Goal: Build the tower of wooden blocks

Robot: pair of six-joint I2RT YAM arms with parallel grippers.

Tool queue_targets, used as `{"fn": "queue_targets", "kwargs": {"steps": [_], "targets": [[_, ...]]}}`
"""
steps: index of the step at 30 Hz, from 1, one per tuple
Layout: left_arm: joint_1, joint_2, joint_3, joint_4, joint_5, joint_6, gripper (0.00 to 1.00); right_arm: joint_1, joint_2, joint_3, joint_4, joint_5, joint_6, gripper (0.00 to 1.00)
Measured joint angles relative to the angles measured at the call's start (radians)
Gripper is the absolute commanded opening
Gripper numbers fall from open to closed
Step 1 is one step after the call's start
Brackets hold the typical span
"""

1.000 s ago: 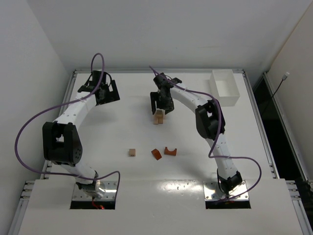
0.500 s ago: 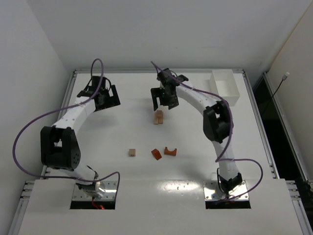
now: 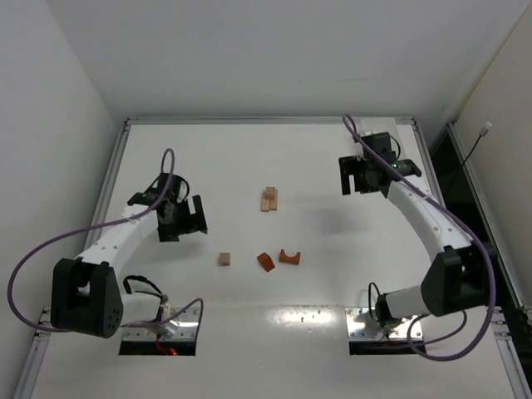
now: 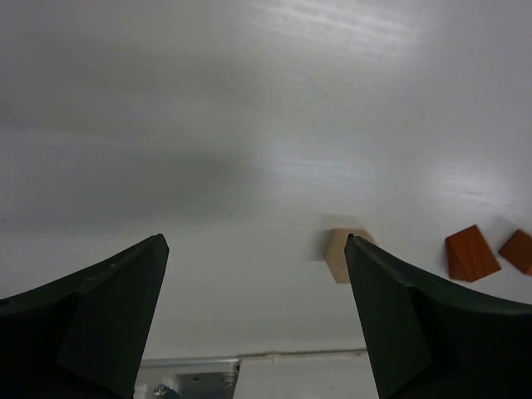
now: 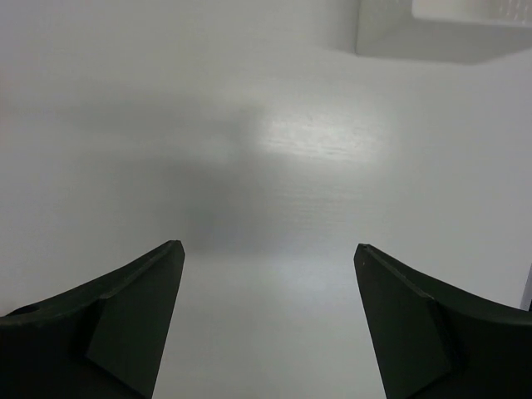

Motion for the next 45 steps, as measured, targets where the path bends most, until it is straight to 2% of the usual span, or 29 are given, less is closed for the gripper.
{"fn": "queue_targets", "kwargs": {"steps": [4,8,12,15,25,35,45], "targets": [[-0.101,0.0,-0.063,-0.026,0.042,-0.024,0.85,-0.023,-0.125,-0.147,-0.014,-0.004,-0.007,0.81],[-0.221,0.0,-0.095,-0.03,0.085,-0.046,0.84,-0.031,-0.279,-0.222,-0.029,-0.019,-0.01,0.81],[-0.294,0.002,-0.099,-0.02,0.118,-0.058,0.73,-0.05,-0.396,-0.272,-0.027,-0.027,-0.008,0.81],[-0.308,0.018,-0.099,-0.009,0.129,-0.062,0.69,-0.064,-0.442,-0.301,-0.029,-0.041,-0.001,0.81],[-0.36,0.124,-0.091,0.013,0.124,-0.059,0.64,-0.106,-0.485,-0.329,-0.045,-0.081,0.016,0.81],[-0.414,0.23,-0.005,0.031,0.105,-0.048,0.57,-0.138,-0.491,-0.332,-0.05,-0.113,0.022,0.81],[-0.441,0.276,0.031,0.047,0.094,-0.045,0.53,-0.162,-0.485,-0.333,-0.049,-0.135,0.024,0.81]]}}
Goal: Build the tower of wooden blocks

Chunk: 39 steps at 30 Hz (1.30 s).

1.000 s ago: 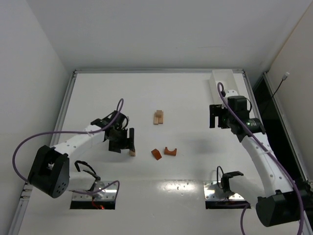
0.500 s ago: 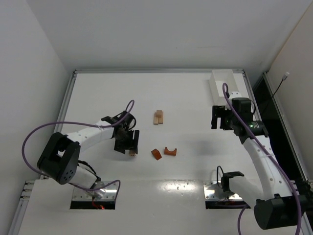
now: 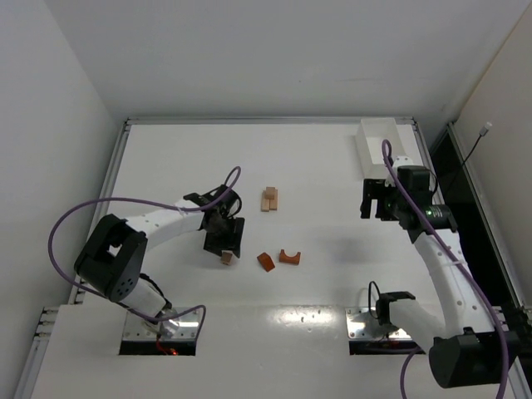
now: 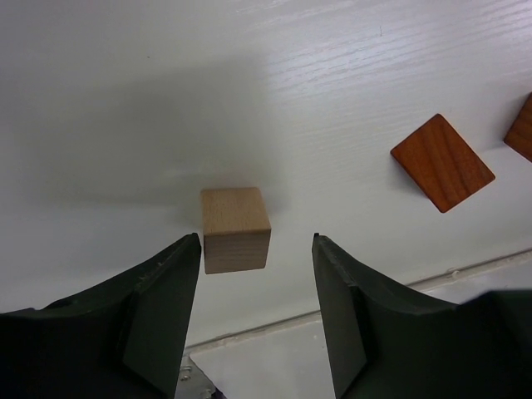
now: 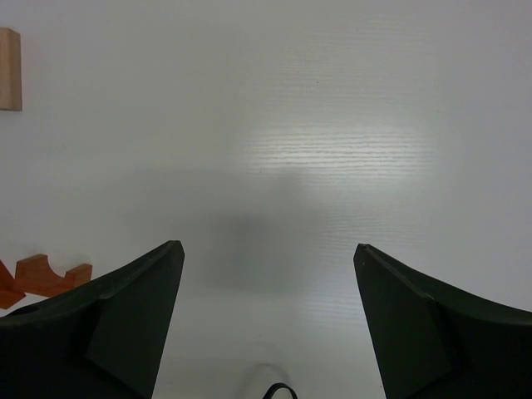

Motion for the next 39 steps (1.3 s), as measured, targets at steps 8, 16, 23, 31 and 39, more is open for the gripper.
{"fn": "queue_targets", "kwargs": {"steps": [8,16,23,31,39], "targets": [[0.0,-0.001,-0.009,-0.005,-0.022,0.002,0.43,-0.013,0.02,0.0,0.001,-0.019,0.005,0.81],[0.0,-0.01,-0.035,-0.007,-0.026,0.002,0.4,-0.028,0.029,0.0,0.001,-0.028,0.005,0.81],[0.0,-0.025,-0.04,-0.009,-0.034,0.003,0.39,-0.038,0.029,-0.002,0.002,-0.045,0.008,0.81],[0.0,-0.027,-0.04,-0.008,-0.04,0.007,0.36,-0.052,0.025,-0.019,0.003,-0.06,0.013,0.81],[-0.006,-0.026,-0.04,-0.005,-0.037,0.019,0.25,-0.058,0.026,-0.019,0.004,-0.068,0.013,0.81]]}}
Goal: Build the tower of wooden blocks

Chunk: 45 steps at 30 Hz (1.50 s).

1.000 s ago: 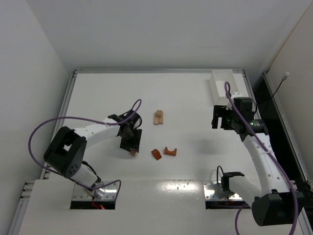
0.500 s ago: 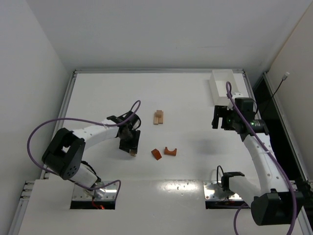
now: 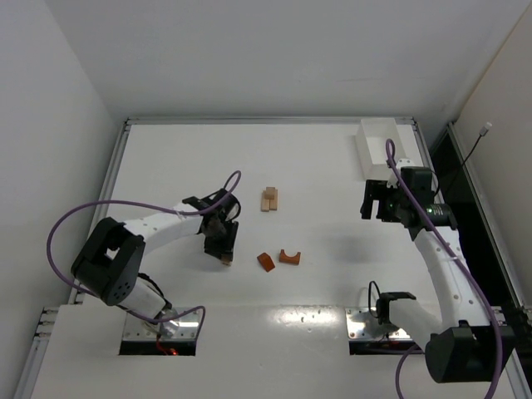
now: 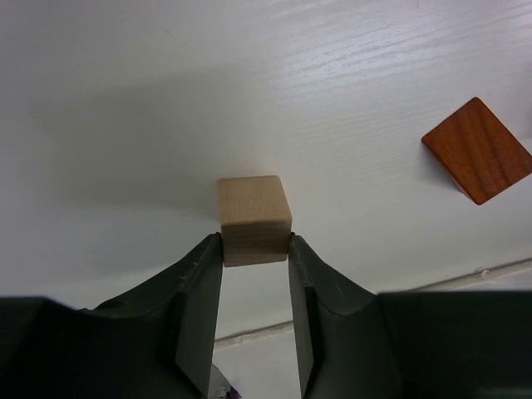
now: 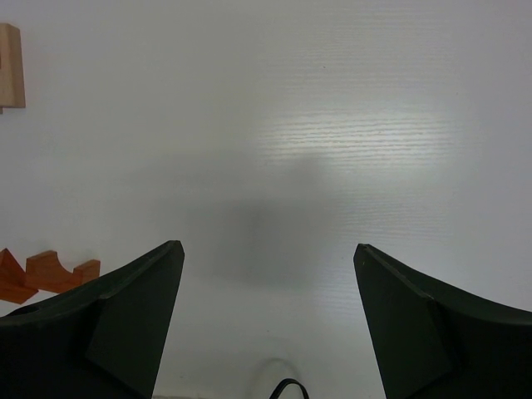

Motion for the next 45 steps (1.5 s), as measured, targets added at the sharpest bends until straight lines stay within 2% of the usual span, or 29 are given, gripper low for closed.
{"fn": "queue_targets", "kwargs": {"steps": [2,3,4,5,12,20,26,35,45], "targets": [[-0.011,0.001,0.002,0.001,0.0,0.002,0.19,-0.002,0.0,0.0,0.0,-0.001,0.0,0.81],[-0.017,0.002,0.003,0.001,0.0,0.003,0.07,-0.004,0.0,0.0,0.0,-0.001,0.0,0.81],[-0.023,0.005,0.005,0.001,0.001,0.003,0.01,-0.007,0.0,0.0,0.001,-0.001,0.0,0.81],[-0.026,0.005,0.007,0.001,0.001,0.003,0.0,-0.007,0.0,0.0,0.002,-0.001,0.0,0.81],[-0.037,0.011,0.09,-0.018,-0.038,0.002,0.0,-0.007,0.0,-0.013,0.013,-0.006,0.006,0.81],[-0.039,0.024,0.333,-0.02,-0.124,0.002,0.0,-0.007,0.019,-0.027,0.04,-0.042,0.062,0.8],[-0.04,0.145,0.515,-0.009,-0.138,-0.01,0.0,-0.007,0.063,-0.016,0.045,-0.062,0.097,0.79],[-0.04,0.334,0.648,-0.023,-0.085,-0.044,0.0,-0.007,0.103,0.063,0.041,-0.06,0.104,0.79],[-0.04,0.4,0.723,-0.019,-0.043,-0.056,0.0,-0.019,0.154,0.085,0.041,-0.058,0.104,0.79]]}}
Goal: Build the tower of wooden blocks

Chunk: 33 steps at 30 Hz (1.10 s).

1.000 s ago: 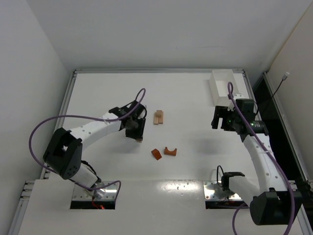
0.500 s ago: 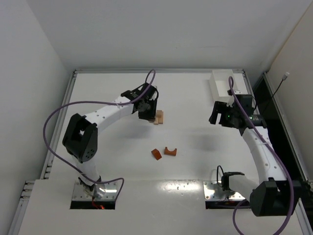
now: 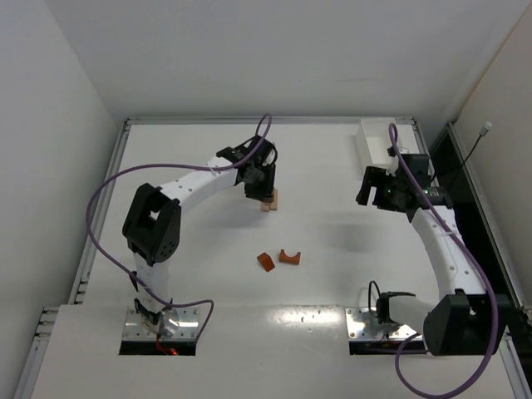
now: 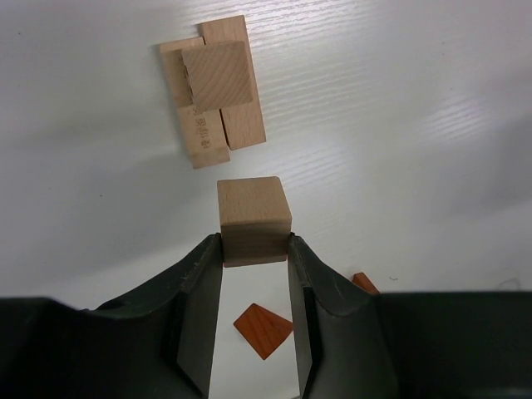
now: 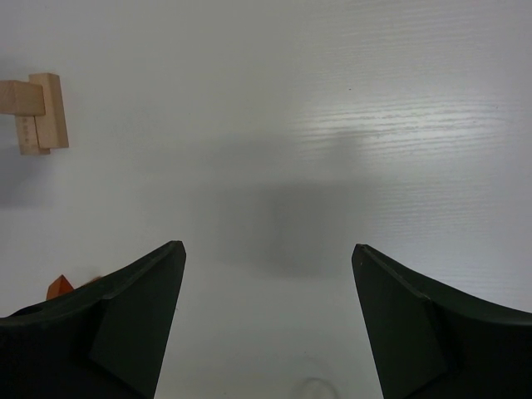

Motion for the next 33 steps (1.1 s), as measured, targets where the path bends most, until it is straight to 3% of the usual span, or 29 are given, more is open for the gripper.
{"fn": "queue_targets", "kwargs": {"steps": [33], "targets": [[0.0,0.144,0.066,-0.006,0.018,-0.017,0.0,-0.012,0.032,0.008,0.008,-0.004,0.0,0.79]]}}
